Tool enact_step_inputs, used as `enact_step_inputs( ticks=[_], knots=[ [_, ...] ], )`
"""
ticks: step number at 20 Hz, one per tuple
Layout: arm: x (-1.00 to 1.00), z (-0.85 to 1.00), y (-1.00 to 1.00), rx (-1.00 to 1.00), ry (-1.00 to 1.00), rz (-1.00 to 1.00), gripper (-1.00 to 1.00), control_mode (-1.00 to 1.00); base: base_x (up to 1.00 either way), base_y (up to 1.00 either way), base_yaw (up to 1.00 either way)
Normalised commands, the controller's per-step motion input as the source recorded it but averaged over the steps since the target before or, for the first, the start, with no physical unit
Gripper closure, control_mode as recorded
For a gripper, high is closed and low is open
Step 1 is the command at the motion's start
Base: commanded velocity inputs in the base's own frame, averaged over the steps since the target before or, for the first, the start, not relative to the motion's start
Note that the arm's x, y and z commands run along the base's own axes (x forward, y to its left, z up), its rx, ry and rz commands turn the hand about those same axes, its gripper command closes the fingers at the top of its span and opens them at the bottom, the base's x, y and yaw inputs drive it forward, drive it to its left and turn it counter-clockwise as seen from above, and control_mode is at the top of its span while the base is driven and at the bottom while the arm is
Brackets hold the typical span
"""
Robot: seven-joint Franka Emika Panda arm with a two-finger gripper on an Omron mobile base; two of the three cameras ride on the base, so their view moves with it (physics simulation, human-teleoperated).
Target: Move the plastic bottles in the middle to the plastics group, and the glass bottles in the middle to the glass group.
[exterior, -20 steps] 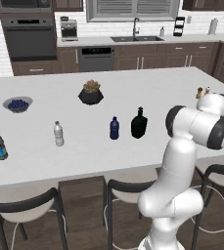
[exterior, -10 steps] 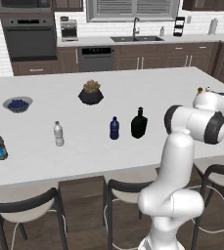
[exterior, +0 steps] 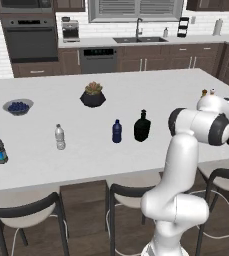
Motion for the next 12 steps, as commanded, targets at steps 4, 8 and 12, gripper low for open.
enact_step_inputs(
  ticks=[4, 8, 12],
  knots=[
    [0.07, -0.35, 0.00, 0.00, 0.00, 0.00, 1.00, -1.00, 0.00, 0.00, 0.00],
    [0.04, -0.30, 0.00, 0.00, 0.00, 0.00, 1.00, -1.00, 0.00, 0.00, 0.00],
    [0.11, -0.05, -0.02, 0.00, 0.00, 0.00, 1.00, -1.00, 0.00, 0.00, 0.00]
  ],
)
